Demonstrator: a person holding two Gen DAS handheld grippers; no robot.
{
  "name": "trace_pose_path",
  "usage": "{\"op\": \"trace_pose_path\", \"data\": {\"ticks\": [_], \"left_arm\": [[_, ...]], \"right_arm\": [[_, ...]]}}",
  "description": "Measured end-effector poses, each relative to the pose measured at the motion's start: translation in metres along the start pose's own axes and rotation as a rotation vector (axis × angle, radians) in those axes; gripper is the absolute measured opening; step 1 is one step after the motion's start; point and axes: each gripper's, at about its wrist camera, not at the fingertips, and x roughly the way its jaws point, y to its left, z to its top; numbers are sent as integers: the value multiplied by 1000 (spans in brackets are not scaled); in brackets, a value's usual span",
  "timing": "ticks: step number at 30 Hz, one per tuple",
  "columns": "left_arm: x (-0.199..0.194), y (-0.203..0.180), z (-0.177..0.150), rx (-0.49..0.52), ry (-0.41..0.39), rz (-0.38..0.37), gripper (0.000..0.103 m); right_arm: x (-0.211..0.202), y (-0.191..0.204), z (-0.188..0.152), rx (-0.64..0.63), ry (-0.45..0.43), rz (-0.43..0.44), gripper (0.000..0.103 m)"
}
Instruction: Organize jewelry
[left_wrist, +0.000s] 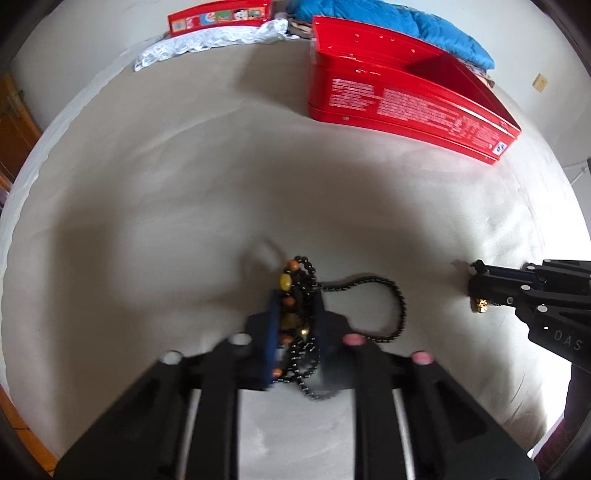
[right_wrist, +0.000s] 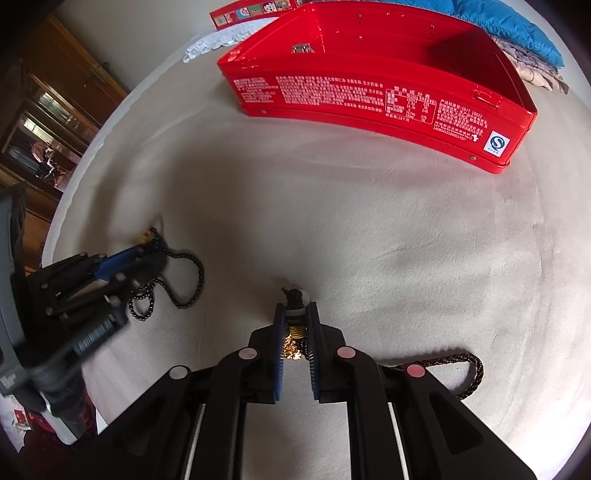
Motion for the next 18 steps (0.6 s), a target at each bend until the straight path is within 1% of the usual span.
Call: {"op": "trace_pose_path", "data": {"ticks": [3,8,16,17,18], "left_arm": [[-4,10,0,-15,-7,-19,10],[-27,26,0,-41,-82,-34,10],[-77,29,-1,-37,-224,-52,10],[-79,28,-1,-30,-230,-51,10],[-77,26,0,-26,-220,-57,10]], "right_arm": [[0,1,0,3,0,-5,11],[0,7,3,11,-3,-18,11],[-11,10,11,19,-36,-17,11],[-11,10,11,19,-37,-20,11],[-11,11,11,19,-36,-23,11]]}}
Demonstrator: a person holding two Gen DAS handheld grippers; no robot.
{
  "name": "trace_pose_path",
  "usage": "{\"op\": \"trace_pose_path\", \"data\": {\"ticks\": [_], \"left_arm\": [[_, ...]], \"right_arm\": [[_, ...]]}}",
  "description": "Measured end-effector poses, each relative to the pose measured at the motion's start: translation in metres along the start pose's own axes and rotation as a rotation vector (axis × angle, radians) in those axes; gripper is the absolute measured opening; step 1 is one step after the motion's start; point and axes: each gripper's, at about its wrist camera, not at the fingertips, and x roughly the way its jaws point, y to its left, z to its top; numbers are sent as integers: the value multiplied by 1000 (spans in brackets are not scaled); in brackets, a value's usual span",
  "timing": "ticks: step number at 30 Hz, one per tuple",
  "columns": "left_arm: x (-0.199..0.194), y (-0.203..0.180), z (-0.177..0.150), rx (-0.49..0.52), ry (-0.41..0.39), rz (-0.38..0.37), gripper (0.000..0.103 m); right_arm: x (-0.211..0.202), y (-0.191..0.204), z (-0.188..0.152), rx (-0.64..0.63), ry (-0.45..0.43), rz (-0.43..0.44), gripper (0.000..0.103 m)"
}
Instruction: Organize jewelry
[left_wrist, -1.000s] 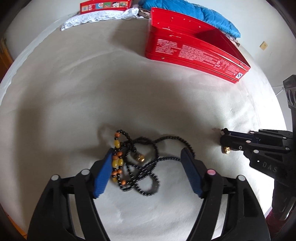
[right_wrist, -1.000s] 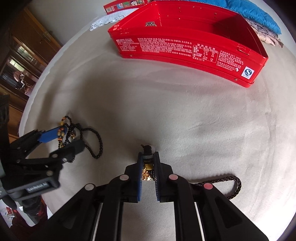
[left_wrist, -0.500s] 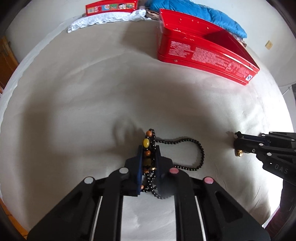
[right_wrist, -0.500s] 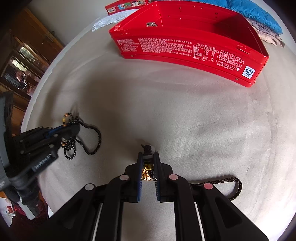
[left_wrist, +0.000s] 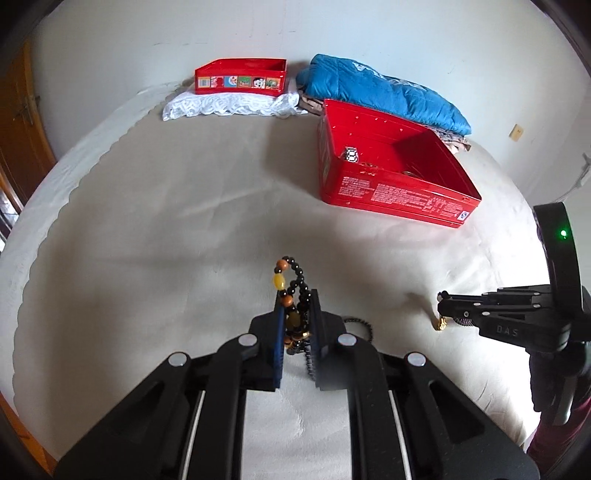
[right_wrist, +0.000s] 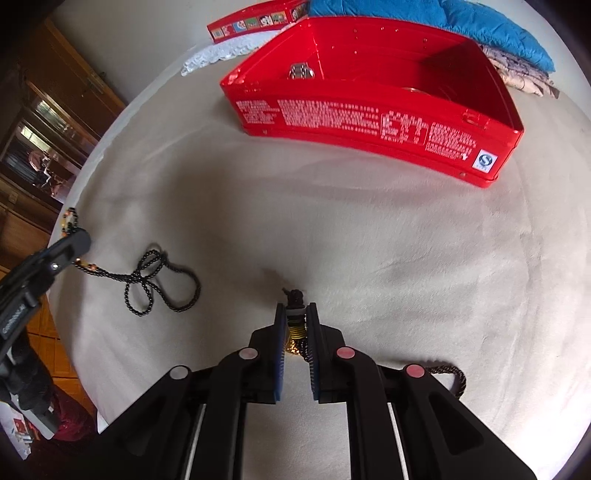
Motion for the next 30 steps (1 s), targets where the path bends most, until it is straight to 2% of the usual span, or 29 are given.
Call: {"op": "trace_pose_path", "data": {"ticks": [4,7,9,11,17,22,26,30], "left_arm": [[24,-1,-3,5,88,-35,10],[48,-4,-5,22,164,-9,14],[56,-3,-8,25,191,-2,26],[59,-4,-8,31,196,10,57],[61,-10,-12,49,198,8,74],[71,-26,-17,93,225,11,81],[80,-28,-15,81,234,23,85],[81,-27,-16,91,237,33,81]], "right_arm": [[4,2,-1,-4,8,1,11],[7,4,-1,-5,15,1,11],[8,3,-1,-5,18,1,11],[10,3,-2,-1,19,1,11],[14,1,-1,1,28,4,11],[16,0,-1,4,32,8,10],[17,1,-1,4,32,9,10],[16,0,-2,8,33,11,10]]}}
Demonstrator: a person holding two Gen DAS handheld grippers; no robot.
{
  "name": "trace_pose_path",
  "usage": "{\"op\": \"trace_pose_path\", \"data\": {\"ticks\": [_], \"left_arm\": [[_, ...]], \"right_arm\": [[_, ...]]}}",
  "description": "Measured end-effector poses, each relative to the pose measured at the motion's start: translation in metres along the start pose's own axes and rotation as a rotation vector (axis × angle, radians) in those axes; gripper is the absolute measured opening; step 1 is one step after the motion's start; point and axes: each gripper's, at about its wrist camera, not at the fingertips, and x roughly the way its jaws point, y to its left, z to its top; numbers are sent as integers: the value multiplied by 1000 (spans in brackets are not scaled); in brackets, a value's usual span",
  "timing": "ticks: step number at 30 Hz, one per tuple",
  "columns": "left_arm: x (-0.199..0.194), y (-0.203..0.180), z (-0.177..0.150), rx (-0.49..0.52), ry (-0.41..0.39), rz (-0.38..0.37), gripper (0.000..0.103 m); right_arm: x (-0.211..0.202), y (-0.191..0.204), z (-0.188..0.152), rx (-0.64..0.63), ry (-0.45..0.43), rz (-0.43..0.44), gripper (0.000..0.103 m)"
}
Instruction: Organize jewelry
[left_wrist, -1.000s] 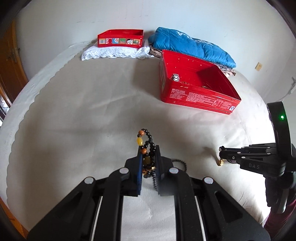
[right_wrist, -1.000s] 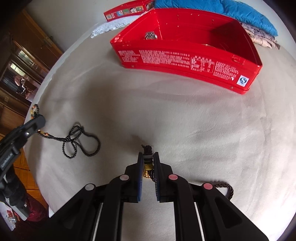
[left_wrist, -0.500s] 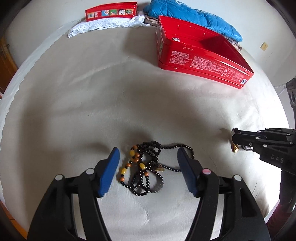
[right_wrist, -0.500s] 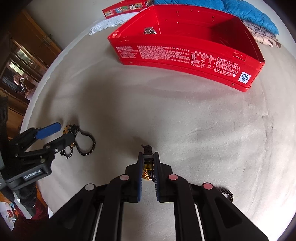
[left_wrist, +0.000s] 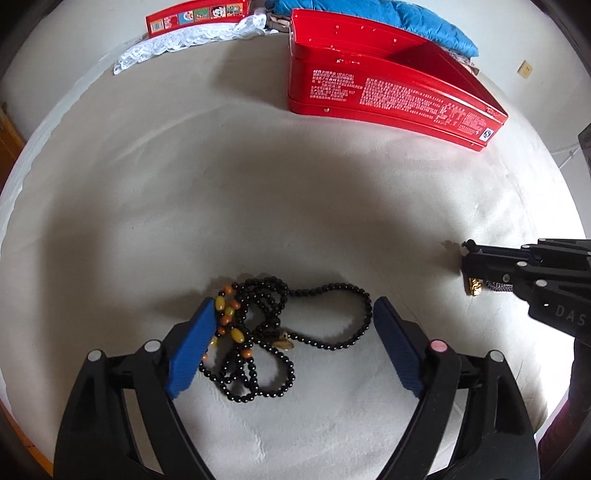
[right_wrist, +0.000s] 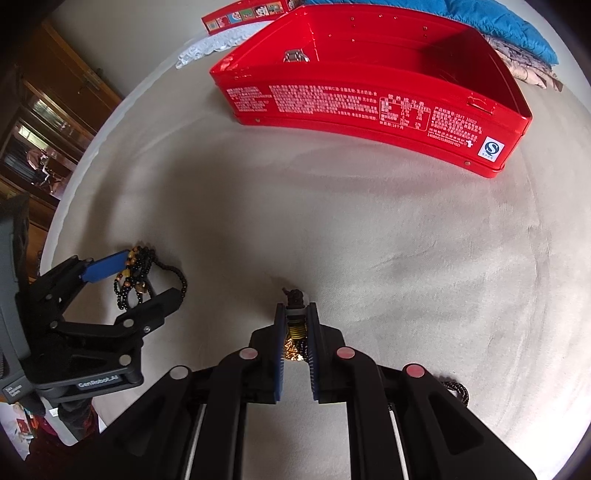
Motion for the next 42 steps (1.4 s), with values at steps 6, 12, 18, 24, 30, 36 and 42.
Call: {"op": "trace_pose_path", "data": {"ticks": [6,12,18,24,30,36,42], "left_arm": [[-7,17,-3,-29,-1,20,42],[-8,31,-4,-58,-6,2,22],[-9,29,-7,-56,-27,6,12],[-18,30,-9,-67,-68,-30,8],[-50,25,-6,-58,-163,-59,6],[-72,22,-2,-56,-225,-77,6],[-61,24,-2,-52,-198,-69,6]], "right_arm": [[0,-3,0,9,1,5,11],[1,-2,-1,6,2,-4,11],[7,2,3,-4,8,-28,11],[0,9,2,-14,-40,-58,10],[-34,5,5,6,-121,-18,10],[-57,-1,9,27,-169,0,10],[-50,-5,6,46,-145,10,10]]}}
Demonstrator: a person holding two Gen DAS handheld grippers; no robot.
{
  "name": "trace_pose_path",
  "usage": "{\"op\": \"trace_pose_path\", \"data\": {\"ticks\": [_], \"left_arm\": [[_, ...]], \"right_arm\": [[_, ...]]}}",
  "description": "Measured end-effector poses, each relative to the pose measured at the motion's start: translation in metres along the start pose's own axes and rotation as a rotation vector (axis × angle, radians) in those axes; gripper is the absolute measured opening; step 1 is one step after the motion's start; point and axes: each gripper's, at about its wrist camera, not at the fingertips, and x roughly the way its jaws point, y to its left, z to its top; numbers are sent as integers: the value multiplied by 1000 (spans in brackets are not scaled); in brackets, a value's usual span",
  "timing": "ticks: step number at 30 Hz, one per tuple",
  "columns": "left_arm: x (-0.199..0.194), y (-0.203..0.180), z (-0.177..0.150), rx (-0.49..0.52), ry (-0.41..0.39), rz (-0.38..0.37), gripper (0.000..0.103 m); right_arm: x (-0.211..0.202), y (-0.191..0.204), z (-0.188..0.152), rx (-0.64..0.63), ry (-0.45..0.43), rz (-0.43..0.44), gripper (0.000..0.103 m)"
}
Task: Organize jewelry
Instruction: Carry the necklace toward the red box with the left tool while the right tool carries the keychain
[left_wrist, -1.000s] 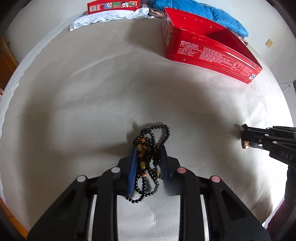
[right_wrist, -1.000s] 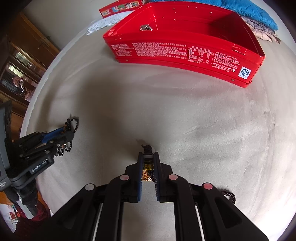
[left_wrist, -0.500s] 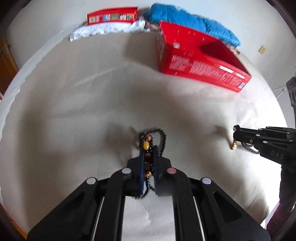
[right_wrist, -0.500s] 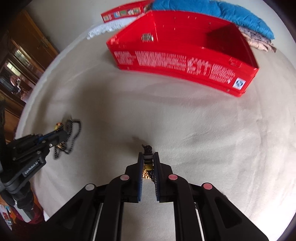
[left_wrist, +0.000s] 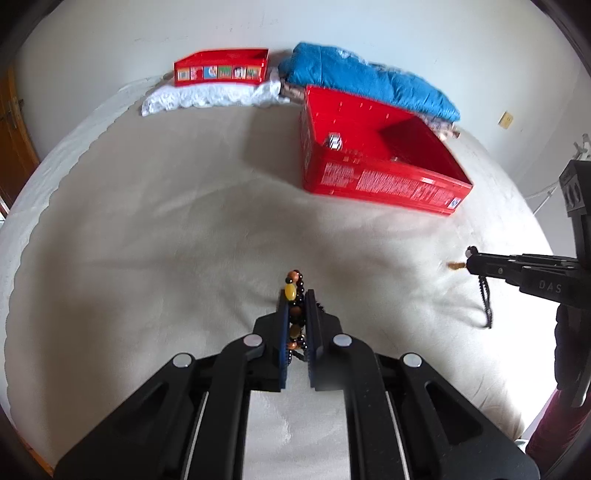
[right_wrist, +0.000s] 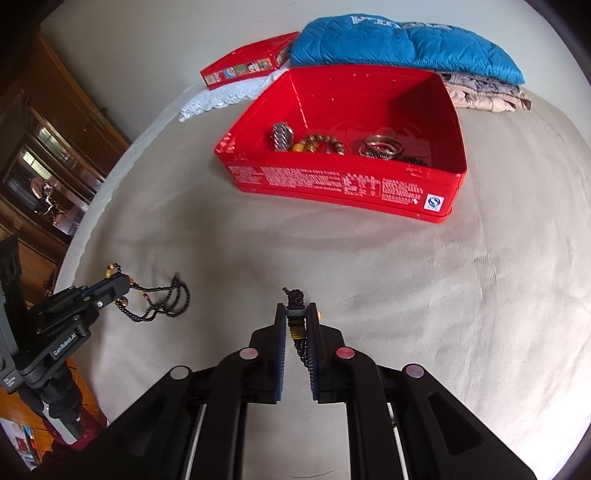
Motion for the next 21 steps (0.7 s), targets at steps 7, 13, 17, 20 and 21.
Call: {"op": "trace_pose_path", "data": {"ticks": [7,13,17,20,21], "left_arm": [[49,5,1,31,114,91,16],[57,2,2,46,132,94,51],[67,-3,1,59,158,106,62],[70,-12,-2,84,159,132,59],[70,-13,-2,87,163,124,56]], "right_arm": [[14,3,-4,-7,41,14,10],[18,2,-2,-4,47,12,10],[21,3,-1,-5,54,15,10],[21,2,0,1,58,16,10],[21,1,0,2,58,16,10]]}}
